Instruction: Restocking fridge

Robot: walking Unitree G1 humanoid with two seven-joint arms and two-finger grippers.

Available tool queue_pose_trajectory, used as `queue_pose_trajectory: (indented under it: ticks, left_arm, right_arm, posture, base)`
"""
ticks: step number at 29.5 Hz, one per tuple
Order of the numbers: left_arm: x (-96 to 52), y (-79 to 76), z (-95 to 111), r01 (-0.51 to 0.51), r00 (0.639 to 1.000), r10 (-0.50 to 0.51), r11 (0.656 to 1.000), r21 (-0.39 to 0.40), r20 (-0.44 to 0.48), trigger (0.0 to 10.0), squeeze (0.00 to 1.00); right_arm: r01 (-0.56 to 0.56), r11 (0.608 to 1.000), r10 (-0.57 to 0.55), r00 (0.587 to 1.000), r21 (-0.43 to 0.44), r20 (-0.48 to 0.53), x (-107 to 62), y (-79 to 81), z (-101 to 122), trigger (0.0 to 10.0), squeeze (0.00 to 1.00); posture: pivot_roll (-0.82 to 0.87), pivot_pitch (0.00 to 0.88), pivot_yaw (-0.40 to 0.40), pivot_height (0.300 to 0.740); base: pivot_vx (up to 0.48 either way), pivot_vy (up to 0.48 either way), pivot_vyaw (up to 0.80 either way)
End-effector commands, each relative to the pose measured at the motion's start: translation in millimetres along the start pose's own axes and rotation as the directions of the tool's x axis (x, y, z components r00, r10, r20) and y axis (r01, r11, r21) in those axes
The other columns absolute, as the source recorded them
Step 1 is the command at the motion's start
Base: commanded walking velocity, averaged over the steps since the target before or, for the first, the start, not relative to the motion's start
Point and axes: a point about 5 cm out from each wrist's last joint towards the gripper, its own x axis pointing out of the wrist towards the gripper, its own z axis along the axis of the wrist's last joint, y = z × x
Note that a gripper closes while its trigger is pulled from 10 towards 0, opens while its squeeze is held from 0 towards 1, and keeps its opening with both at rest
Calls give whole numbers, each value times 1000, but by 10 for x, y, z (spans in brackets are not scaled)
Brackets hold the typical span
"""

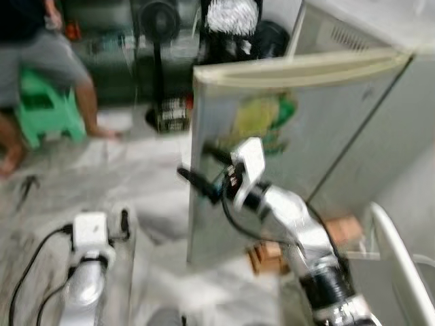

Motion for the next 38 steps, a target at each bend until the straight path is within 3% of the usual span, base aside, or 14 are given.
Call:
queue_pose_trajectory:
  ticks: [1, 5, 8, 9, 11, 15, 18, 25, 27, 30, 33, 38]
  left_arm:
    - [-4, 37, -1, -11, 1000, 11, 1000, 4, -4, 10000, 0]
    - [3, 31, 3, -12, 1000, 12, 1000, 3, 0, 10000, 0]
    - [-3, 46, -4, -26, 1000, 26, 1000, -7, -3, 10000, 0]
    - [-11, 41, -22, -31, 999, 31, 999, -13, -8, 10000, 0]
    - [-14, 26, -29, -30, 1000, 30, 999, -12, -9, 10000, 0]
    - [-17, 10, -5, -34, 999, 34, 999, -12, -2, 10000, 0]
    - [-35, 40, -5, -41, 999, 41, 999, -26, -5, 10000, 0]
    - [-50, 46, 7, -56, 998, 56, 998, -21, 13, 10000, 0]
    - [-51, 44, 7, -55, 998, 56, 998, -30, 12, 10000, 0]
    - [-55, 50, 19, -54, 998, 55, 998, -28, 14, 10000, 0]
    - [-56, 52, 31, -54, 998, 55, 998, -30, 17, 10000, 0]
    - [-33, 17, 87, -38, 999, 39, 999, -33, 38, 10000, 0]
  right_arm:
    - [-22, 999, 24, 999, -33, 49, 151, 97, 131, 10000, 0]
    - [16, 998, -10, 995, -59, 102, 406, 210, 276, 10000, 0]
    - [144, 986, -135, 984, -77, 119, 557, 211, 373, 10000, 0]
    - [79, 995, -69, 983, -55, 169, 687, 428, 473, 10000, 0]
    - [18, 998, -6, 979, -62, 203, 771, 617, 536, 10000, 0]
    - [3, 998, 9, 976, -55, 216, 814, 707, 535, 10000, 0]
    - [27, 999, -22, 981, -27, 193, 739, 537, 419, 10000, 0]
    - [24, 998, -20, 997, -57, 75, 492, 161, 135, 10000, 0]
    - [109, 990, -106, 994, -92, 40, 333, -108, 72, 10000, 0]
    - [208, 973, -204, 978, -101, 46, 157, -320, 59, 10000, 0]
    - [247, 962, -242, 969, -115, 55, 81, -376, 58, 10000, 0]
    - [458, 876, -451, 889, -153, 81, -340, -660, -19, 10000, 0]
  posture:
    - [146, 0, -56, 740]
    - [162, 0, -68, 740]
    - [165, 0, -76, 740]
    - [165, 0, -81, 740]
    - [172, 0, -84, 740]
    - [188, 0, -90, 740]
    - [187, 0, -90, 740]
    - [183, 0, -89, 740]
    - [180, 0, -86, 740]
    - [178, 0, -84, 740]
    - [175, 0, -82, 740]
    - [159, 0, -74, 740]
  base:
    - [0, 480, 0]
    - [0, 480, 0]
    - [0, 480, 0]
    - [0, 480, 0]
    - [0, 480, 0]
    - [0, 480, 0]
    - [0, 480, 0]
    - [0, 326, 0]
    - [0, 0, 0]
    - [0, 0, 0]
    - [0, 0, 0]
    - [0, 0, 0]
